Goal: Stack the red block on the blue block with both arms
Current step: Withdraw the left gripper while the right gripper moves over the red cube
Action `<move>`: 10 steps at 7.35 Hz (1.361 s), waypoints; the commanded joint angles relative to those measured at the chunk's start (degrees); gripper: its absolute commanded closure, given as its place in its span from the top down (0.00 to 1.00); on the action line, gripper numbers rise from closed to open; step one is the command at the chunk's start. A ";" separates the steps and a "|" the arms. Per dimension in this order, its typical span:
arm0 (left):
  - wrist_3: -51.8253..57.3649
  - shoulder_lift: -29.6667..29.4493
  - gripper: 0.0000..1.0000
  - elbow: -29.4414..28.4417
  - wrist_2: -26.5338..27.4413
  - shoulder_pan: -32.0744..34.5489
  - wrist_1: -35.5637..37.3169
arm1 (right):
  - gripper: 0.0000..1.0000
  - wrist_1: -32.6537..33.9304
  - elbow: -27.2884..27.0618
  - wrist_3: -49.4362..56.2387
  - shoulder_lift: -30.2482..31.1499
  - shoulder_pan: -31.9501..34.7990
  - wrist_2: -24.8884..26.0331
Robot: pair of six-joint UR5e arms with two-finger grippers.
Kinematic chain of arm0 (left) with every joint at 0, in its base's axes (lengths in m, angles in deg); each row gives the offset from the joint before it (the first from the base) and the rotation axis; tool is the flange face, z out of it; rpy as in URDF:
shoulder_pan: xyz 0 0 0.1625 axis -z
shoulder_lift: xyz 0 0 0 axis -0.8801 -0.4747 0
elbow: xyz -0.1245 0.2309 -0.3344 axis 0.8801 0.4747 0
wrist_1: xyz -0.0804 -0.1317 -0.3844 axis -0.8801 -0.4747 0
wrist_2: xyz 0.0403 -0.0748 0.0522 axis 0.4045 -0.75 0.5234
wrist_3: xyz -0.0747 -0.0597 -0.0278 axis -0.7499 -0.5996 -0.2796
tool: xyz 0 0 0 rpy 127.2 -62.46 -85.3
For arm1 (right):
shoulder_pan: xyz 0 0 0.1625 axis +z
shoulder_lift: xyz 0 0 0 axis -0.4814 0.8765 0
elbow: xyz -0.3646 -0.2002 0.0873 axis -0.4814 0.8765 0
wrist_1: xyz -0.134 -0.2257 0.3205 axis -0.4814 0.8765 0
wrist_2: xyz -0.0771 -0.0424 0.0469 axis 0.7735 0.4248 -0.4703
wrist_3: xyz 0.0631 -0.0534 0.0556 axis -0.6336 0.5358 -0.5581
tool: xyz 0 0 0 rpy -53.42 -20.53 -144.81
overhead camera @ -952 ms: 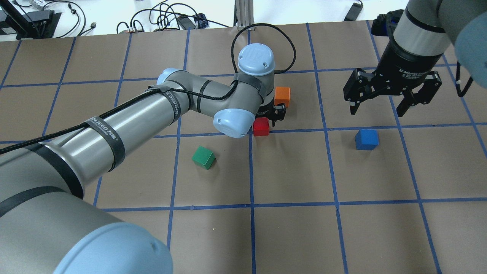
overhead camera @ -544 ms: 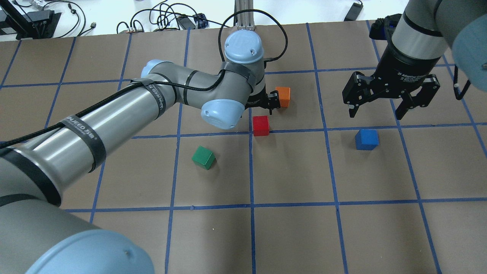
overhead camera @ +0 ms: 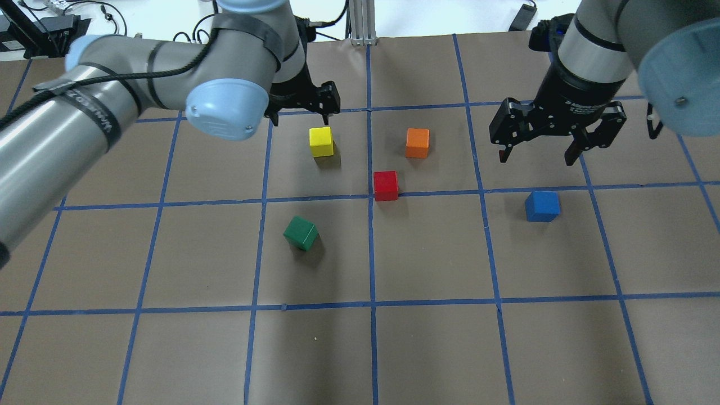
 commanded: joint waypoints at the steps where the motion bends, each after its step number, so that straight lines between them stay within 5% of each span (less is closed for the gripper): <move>1: 2.28 7.09 1.00 -0.18 1.20 -3.46 -4.19 | 1.00 10.51 0.81 -2.68 -6.71 7.29 0.50; 3: 2.46 12.29 1.00 -0.53 1.29 -4.77 -8.24 | 1.00 13.01 3.26 -8.09 -11.99 11.53 -0.02; 7: 4.57 12.93 1.00 0.09 -2.05 -9.88 -10.44 | 1.00 20.56 4.68 -19.72 -22.10 17.60 -0.02; 10: 4.57 14.59 1.00 -0.09 0.22 -9.79 -16.12 | 1.00 22.68 4.68 -19.82 -26.51 18.05 -0.11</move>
